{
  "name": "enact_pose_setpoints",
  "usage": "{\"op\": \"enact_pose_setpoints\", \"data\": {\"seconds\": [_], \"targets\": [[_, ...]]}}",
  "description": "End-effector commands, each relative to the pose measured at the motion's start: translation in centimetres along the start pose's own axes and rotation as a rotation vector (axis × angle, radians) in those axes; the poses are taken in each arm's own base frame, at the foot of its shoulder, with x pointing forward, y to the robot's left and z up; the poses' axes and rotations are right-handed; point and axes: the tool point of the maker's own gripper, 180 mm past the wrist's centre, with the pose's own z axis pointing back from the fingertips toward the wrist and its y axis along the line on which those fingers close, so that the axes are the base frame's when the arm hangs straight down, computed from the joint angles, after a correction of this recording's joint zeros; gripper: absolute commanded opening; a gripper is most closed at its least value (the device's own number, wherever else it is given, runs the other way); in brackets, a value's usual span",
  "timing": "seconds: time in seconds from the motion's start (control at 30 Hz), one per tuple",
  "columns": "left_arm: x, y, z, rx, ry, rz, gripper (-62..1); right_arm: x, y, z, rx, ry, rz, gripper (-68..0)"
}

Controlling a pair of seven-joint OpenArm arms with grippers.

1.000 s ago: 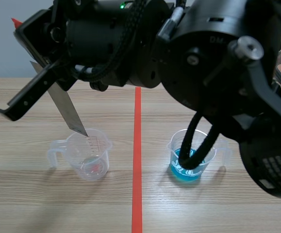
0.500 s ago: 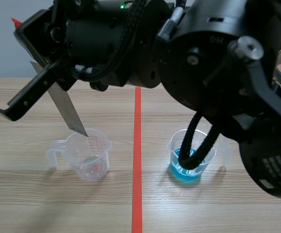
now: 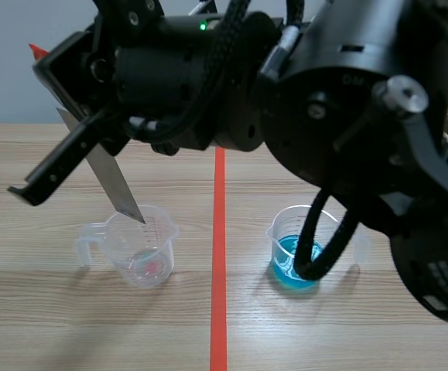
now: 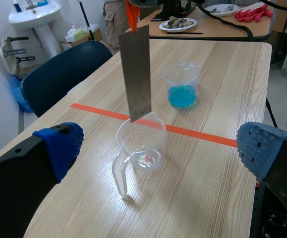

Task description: Do the redox reaction experiment

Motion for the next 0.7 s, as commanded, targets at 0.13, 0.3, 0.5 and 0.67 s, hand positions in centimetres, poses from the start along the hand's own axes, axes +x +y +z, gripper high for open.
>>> {"op": "enact_pose_setpoints", "data": {"seconds": [0.13,0.3,0.5,0.67], "targets": [[0.4,0.3,0.0,0.015,-0.019,-0.007,1.4,1.4,-1.8,2.3,-0.048,-0.049,0.04,-66.6],[0.2,0.3,0.0,0.014,-0.004,-0.008,1.4,0.9,-2.4,4.3,-0.025,-0.053,0.046,-66.6],[0.2,0.3,0.0,0.015,-0.004,-0.008,1.4,-0.4,-3.7,6.9,-0.009,-0.029,0.081,-66.6],[0.2,0.3,0.0,0.016,-0.005,-0.011,1.4,-0.6,-5.0,9.4,0.002,-0.036,0.097,-66.6]]}}
